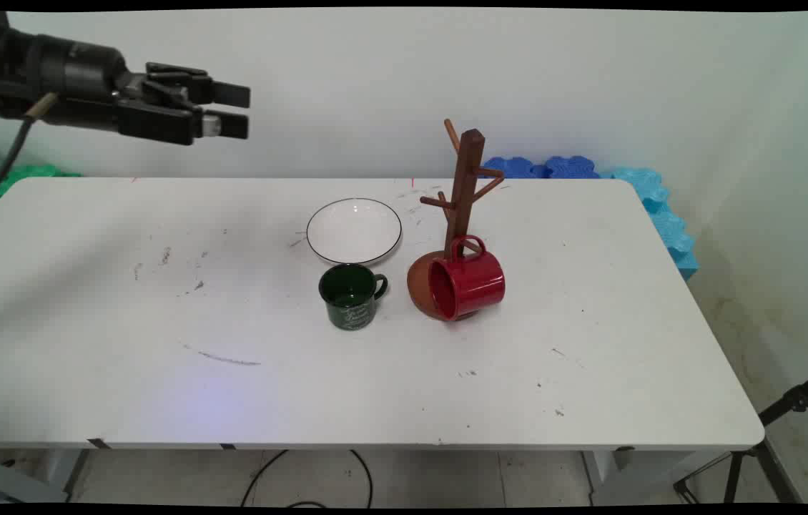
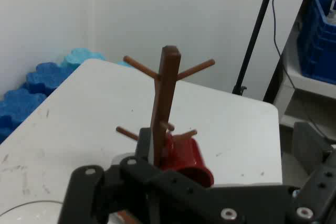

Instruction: Pick up the red mug from the rack

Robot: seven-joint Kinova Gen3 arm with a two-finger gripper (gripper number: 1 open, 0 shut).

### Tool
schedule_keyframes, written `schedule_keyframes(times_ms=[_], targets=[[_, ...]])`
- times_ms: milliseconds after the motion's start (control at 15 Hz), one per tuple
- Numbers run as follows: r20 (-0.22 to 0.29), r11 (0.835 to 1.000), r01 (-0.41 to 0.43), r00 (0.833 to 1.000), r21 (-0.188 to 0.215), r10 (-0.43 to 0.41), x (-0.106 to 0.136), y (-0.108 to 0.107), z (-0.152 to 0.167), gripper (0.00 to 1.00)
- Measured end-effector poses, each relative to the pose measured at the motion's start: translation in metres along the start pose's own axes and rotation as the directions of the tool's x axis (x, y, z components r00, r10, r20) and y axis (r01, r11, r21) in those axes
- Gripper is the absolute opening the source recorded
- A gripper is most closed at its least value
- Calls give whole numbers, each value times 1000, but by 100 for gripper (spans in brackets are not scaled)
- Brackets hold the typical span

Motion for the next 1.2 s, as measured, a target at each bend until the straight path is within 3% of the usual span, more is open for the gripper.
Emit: schedule_keyframes(times_ms=[667,933,1200], targets=[[82,993,102,991,55,-107,56,70,92,100],[121,987,140,982,78,-148,56,94,139,100],[158,980,166,971,108,-182,39,108,182,100]])
